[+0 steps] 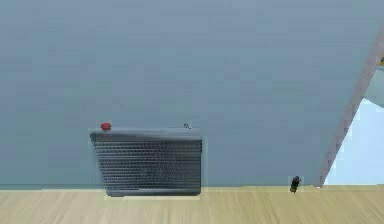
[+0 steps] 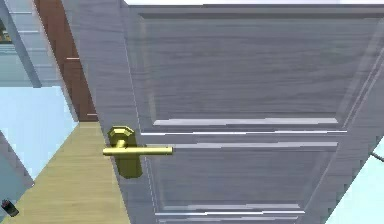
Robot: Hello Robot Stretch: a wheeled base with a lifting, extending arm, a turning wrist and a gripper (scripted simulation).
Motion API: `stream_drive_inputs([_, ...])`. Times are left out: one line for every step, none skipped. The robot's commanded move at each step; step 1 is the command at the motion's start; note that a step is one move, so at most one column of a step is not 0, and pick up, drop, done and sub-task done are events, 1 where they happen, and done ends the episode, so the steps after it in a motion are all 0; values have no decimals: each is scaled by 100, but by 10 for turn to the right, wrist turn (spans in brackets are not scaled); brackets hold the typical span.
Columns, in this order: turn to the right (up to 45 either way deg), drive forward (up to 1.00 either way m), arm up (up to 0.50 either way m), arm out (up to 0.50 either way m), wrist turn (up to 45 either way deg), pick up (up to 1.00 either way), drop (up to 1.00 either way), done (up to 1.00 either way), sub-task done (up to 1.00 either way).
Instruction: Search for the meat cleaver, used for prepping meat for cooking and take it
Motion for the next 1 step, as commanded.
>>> stream_drive_inputs([90, 0, 0, 0, 0, 0, 0, 0, 0])
